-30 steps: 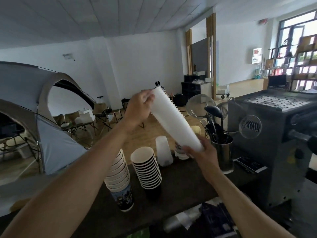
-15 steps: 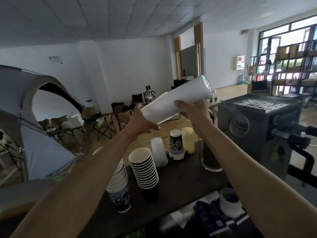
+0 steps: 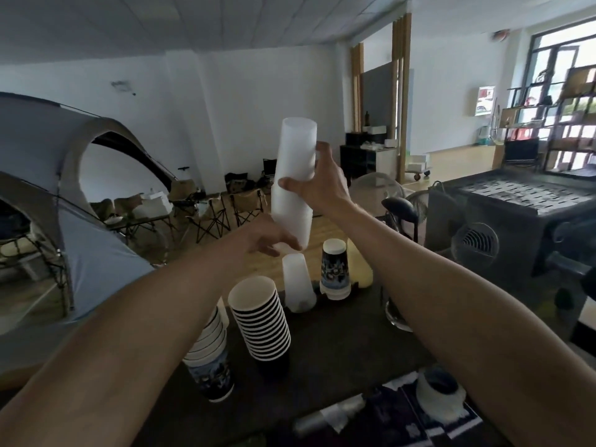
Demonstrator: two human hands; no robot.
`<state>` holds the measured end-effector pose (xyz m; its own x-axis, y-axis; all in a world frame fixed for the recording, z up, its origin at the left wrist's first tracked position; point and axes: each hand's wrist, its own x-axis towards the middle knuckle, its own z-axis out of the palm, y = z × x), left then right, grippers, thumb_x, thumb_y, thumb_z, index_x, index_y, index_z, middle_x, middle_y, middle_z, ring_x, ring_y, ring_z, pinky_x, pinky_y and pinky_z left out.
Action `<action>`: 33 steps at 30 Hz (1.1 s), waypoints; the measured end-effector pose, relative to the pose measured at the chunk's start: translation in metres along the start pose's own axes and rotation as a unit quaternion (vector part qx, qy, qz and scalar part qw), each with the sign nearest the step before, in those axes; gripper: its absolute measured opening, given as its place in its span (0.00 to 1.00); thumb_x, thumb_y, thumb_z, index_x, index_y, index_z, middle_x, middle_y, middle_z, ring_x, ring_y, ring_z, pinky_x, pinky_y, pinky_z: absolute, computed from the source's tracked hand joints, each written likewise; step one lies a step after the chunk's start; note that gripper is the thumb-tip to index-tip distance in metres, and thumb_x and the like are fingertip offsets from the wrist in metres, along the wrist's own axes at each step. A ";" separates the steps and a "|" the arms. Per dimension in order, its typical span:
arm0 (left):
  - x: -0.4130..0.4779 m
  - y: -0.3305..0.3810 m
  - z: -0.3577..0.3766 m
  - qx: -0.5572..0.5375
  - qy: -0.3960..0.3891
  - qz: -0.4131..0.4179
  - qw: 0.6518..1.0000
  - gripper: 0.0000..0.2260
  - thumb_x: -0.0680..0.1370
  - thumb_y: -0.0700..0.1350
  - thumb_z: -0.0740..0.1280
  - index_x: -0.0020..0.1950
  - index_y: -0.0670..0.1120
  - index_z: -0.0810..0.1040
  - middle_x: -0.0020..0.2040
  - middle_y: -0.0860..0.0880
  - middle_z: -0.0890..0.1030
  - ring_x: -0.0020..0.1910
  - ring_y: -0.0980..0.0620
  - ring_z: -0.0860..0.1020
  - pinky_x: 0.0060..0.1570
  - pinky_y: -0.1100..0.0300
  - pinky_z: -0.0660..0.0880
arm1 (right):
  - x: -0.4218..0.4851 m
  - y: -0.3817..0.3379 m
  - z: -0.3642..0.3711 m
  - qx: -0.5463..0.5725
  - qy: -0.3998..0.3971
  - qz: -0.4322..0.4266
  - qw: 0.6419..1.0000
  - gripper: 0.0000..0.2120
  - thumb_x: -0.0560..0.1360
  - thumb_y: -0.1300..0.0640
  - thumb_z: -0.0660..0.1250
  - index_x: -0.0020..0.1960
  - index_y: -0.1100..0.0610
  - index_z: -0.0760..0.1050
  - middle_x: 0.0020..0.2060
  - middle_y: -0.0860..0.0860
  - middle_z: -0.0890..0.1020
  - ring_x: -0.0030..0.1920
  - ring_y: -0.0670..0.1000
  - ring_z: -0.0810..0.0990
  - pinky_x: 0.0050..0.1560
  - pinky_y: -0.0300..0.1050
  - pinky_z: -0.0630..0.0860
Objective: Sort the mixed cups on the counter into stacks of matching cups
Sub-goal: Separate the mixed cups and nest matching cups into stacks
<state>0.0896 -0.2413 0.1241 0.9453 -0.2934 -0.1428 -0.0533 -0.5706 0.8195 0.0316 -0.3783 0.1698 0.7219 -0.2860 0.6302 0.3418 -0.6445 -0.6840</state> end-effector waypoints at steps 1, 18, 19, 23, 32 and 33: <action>0.006 -0.002 0.001 0.015 -0.011 -0.007 1.000 0.32 0.61 0.38 0.83 0.63 0.43 0.76 0.58 0.45 0.79 0.57 0.44 0.80 0.34 0.58 0.80 | 0.001 0.005 0.005 -0.011 -0.003 -0.007 1.000 0.42 0.64 0.41 0.78 0.68 0.53 0.61 0.58 0.53 0.79 0.53 0.56 0.79 0.48 0.50 0.76; 0.059 -0.033 0.006 -0.001 -0.124 -0.146 0.981 0.28 0.69 0.29 0.75 0.68 0.39 0.74 0.70 0.42 0.73 0.65 0.43 0.76 0.58 0.50 0.79 | -0.014 0.081 0.071 -0.070 -0.092 0.020 0.993 0.40 0.65 0.43 0.77 0.68 0.56 0.60 0.53 0.53 0.79 0.51 0.57 0.80 0.41 0.46 0.70; 0.059 -0.033 0.007 0.008 -0.122 -0.144 0.982 0.25 0.71 0.28 0.73 0.67 0.39 0.75 0.69 0.42 0.74 0.65 0.43 0.76 0.59 0.51 0.79 | -0.020 0.087 0.076 -0.055 -0.103 0.032 0.993 0.41 0.65 0.44 0.78 0.68 0.56 0.60 0.54 0.53 0.78 0.52 0.57 0.79 0.41 0.47 0.71; 0.057 -0.038 0.012 0.047 -0.114 -0.145 0.982 0.21 0.76 0.26 0.65 0.68 0.38 0.75 0.64 0.43 0.78 0.62 0.45 0.78 0.59 0.54 0.78 | -0.044 0.106 0.089 -0.034 -0.123 0.077 0.989 0.47 0.62 0.37 0.77 0.71 0.55 0.58 0.59 0.54 0.77 0.57 0.56 0.78 0.46 0.49 0.75; 0.049 -0.031 0.009 0.105 -0.083 -0.132 0.982 0.27 0.73 0.24 0.64 0.69 0.41 0.74 0.67 0.42 0.76 0.57 0.44 0.81 0.50 0.52 0.82 | -0.047 0.110 0.091 -0.060 -0.149 0.111 0.981 0.44 0.65 0.39 0.76 0.72 0.56 0.59 0.59 0.54 0.78 0.57 0.56 0.79 0.44 0.46 0.70; 0.046 -0.030 0.007 0.107 -0.081 -0.130 0.982 0.26 0.73 0.24 0.65 0.69 0.42 0.74 0.66 0.42 0.76 0.56 0.44 0.81 0.50 0.51 0.82 | -0.047 0.110 0.091 -0.052 -0.150 0.118 0.980 0.45 0.64 0.39 0.77 0.71 0.56 0.60 0.60 0.53 0.78 0.57 0.55 0.79 0.43 0.46 0.71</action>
<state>0.1324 -0.2431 0.0888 0.8730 -0.2241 -0.4331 0.1009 -0.7860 0.6100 0.0895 -0.3716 0.0312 0.9234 -0.2242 0.3116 0.0918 -0.6592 -0.7463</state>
